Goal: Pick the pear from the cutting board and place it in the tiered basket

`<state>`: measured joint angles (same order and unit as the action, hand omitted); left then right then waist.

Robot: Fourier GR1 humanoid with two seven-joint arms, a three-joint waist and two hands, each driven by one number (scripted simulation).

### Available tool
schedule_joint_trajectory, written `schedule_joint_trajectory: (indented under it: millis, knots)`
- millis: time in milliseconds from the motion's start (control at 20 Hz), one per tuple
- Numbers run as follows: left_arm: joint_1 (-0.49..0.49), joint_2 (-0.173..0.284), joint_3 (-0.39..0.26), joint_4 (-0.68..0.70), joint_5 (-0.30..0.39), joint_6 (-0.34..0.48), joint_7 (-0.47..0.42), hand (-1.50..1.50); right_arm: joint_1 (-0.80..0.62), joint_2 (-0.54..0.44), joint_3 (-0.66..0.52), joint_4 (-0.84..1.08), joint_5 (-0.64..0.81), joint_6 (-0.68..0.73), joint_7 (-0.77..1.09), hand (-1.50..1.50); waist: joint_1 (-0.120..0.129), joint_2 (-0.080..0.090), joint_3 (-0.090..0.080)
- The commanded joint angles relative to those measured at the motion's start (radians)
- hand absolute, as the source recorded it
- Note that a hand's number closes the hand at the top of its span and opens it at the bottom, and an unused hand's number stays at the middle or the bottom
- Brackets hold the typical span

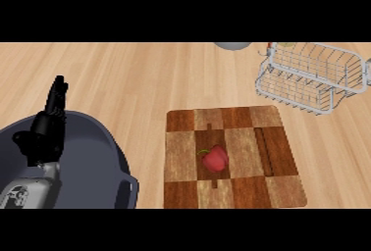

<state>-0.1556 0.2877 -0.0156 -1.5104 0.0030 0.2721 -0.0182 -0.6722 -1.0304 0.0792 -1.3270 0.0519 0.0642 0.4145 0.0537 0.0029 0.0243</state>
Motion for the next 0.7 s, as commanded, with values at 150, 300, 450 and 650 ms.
schedule_joint_trajectory:
  millis: [150,300,450,650]
  knots:
    - [0.107,-0.114,-0.116,0.112,0.016,-0.054,0.085,0.0,-0.032,0.092,0.065,0.102,0.075,-0.042,0.011,1.5,0.007,0.027,-0.025]
    - [0.136,-0.106,-0.101,0.118,0.02,-0.064,0.064,0.0,-0.029,0.12,0.079,0.134,0.106,-0.074,-0.012,1.5,0.004,0.023,-0.025]
    - [0.13,-0.12,-0.107,0.127,0.006,-0.054,0.066,0.0,-0.056,0.211,0.049,0.194,0.049,-0.097,-0.006,1.5,0.012,0.03,-0.024]
    - [0.136,-0.115,-0.091,0.115,0.02,-0.065,0.076,0.0,-0.07,0.305,-0.023,0.252,-0.061,-0.111,-0.01,-1.5,0.003,0.025,-0.023]
